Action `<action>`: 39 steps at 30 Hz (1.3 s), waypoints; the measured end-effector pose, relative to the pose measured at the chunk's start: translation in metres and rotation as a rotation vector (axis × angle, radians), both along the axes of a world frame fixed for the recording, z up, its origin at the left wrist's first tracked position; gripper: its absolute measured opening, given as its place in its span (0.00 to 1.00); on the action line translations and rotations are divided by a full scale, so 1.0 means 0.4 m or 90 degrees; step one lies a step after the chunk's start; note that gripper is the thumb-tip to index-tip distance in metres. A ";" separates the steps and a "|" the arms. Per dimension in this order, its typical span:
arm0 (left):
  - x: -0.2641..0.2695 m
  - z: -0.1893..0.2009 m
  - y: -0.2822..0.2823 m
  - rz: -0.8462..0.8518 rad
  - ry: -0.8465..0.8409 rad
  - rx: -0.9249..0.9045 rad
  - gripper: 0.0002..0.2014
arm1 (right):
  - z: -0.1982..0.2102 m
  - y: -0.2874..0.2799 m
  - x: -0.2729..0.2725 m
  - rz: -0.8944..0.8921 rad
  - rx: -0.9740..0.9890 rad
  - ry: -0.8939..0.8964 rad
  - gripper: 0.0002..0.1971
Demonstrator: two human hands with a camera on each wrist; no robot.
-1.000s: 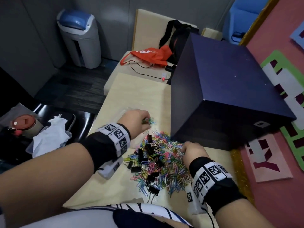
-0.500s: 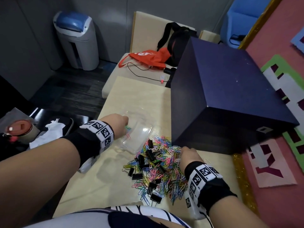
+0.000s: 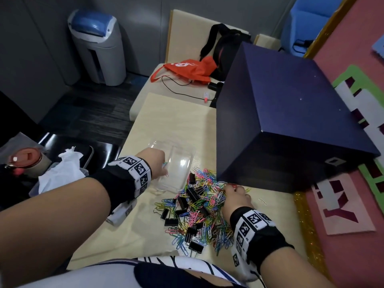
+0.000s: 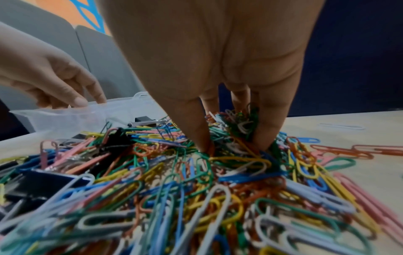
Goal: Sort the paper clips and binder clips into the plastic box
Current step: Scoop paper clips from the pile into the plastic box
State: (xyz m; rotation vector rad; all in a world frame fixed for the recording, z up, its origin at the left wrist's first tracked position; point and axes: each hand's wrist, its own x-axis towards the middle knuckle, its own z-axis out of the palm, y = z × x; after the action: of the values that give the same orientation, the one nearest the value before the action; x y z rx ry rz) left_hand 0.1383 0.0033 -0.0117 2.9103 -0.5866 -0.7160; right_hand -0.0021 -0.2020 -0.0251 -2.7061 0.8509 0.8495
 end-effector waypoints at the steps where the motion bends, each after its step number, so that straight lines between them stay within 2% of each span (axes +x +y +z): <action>1: -0.001 -0.003 -0.004 -0.008 0.005 0.021 0.15 | 0.000 0.000 0.001 0.000 0.000 -0.002 0.32; 4: 0.002 -0.005 -0.011 -0.014 -0.003 0.040 0.17 | 0.000 -0.002 -0.001 0.004 0.001 -0.016 0.32; 8: 0.027 0.023 0.016 0.024 -0.070 0.017 0.16 | -0.001 -0.005 -0.005 0.010 0.000 -0.024 0.33; 10: 0.033 0.037 0.034 0.009 -0.102 0.033 0.15 | 0.000 -0.003 -0.007 0.012 -0.002 -0.024 0.34; 14: 0.015 0.044 0.059 -0.163 -0.094 0.152 0.15 | 0.000 -0.003 -0.007 0.014 -0.005 -0.021 0.34; 19: -0.003 0.055 0.079 -0.273 0.062 0.257 0.25 | -0.004 0.001 -0.006 0.009 -0.011 -0.025 0.33; 22: -0.014 0.052 0.075 -0.343 0.035 0.325 0.17 | -0.003 0.003 -0.005 0.010 -0.011 -0.026 0.33; 24: -0.017 0.048 0.079 -0.333 0.005 0.301 0.12 | -0.001 0.004 -0.008 0.011 -0.008 -0.025 0.33; 29: -0.019 0.021 0.061 -0.250 -0.011 0.165 0.09 | -0.001 0.004 -0.011 0.010 -0.014 -0.027 0.32; 32: -0.036 -0.009 0.032 -0.193 0.001 0.012 0.14 | 0.000 0.005 -0.008 0.009 -0.013 -0.027 0.32; 34: -0.041 -0.013 0.021 -0.209 0.008 -0.066 0.16 | 0.002 0.003 -0.010 0.006 -0.013 -0.032 0.33; 36: -0.033 0.002 0.028 -0.235 -0.003 -0.051 0.18 | 0.000 -0.002 -0.015 -0.004 -0.012 -0.037 0.35; 39: -0.002 0.030 0.057 -0.278 -0.069 0.140 0.16 | -0.005 -0.007 -0.024 -0.007 0.000 -0.029 0.36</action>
State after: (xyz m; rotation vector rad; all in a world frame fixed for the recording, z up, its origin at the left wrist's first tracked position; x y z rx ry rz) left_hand 0.1375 0.0261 0.0003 3.0647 -1.2567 -0.7022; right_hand -0.0115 -0.2050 -0.0272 -2.7072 0.8552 0.7829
